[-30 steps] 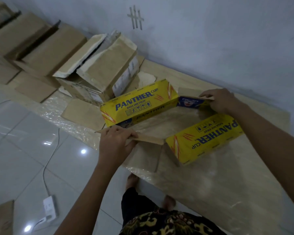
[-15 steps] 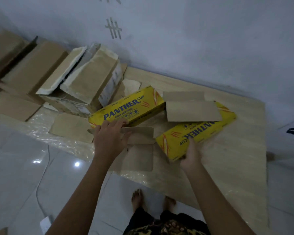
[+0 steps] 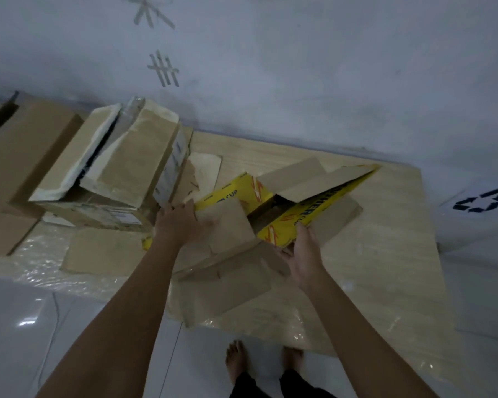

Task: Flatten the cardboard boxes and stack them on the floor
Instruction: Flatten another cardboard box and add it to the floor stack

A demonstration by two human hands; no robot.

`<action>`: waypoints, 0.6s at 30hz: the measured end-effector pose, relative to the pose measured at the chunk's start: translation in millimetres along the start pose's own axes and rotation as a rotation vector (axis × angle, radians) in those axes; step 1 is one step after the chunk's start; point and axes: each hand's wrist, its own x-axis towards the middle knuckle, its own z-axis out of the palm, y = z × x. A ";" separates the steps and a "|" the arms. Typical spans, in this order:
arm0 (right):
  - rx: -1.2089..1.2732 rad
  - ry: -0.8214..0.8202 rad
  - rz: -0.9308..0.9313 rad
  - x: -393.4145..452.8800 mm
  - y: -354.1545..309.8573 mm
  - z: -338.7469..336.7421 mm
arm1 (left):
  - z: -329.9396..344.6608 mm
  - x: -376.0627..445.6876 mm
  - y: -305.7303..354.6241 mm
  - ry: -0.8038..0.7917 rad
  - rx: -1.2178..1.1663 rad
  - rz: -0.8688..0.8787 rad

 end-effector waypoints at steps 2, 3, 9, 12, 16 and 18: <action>0.014 -0.004 0.015 3.8 -0.9 0.3 | 2.9 2.7 -4.8 0.018 -0.044 0.005; 0.017 0.000 0.030 5.6 -1.3 0.9 | 1.8 1.1 -5.6 0.038 -0.124 0.019; 0.101 -0.045 0.036 3.7 -15.9 16.4 | -22.2 -53.0 15.0 0.493 -0.294 0.276; 0.065 -0.122 0.001 -3.0 -25.7 27.7 | -22.0 -88.1 39.0 0.630 -0.261 0.310; -0.053 -0.214 -0.066 -8.8 -26.0 41.7 | -3.7 -128.4 88.1 0.651 -0.310 0.327; -0.179 -0.158 -0.117 -6.2 -22.0 44.9 | 13.4 -135.4 106.7 0.539 -0.309 0.341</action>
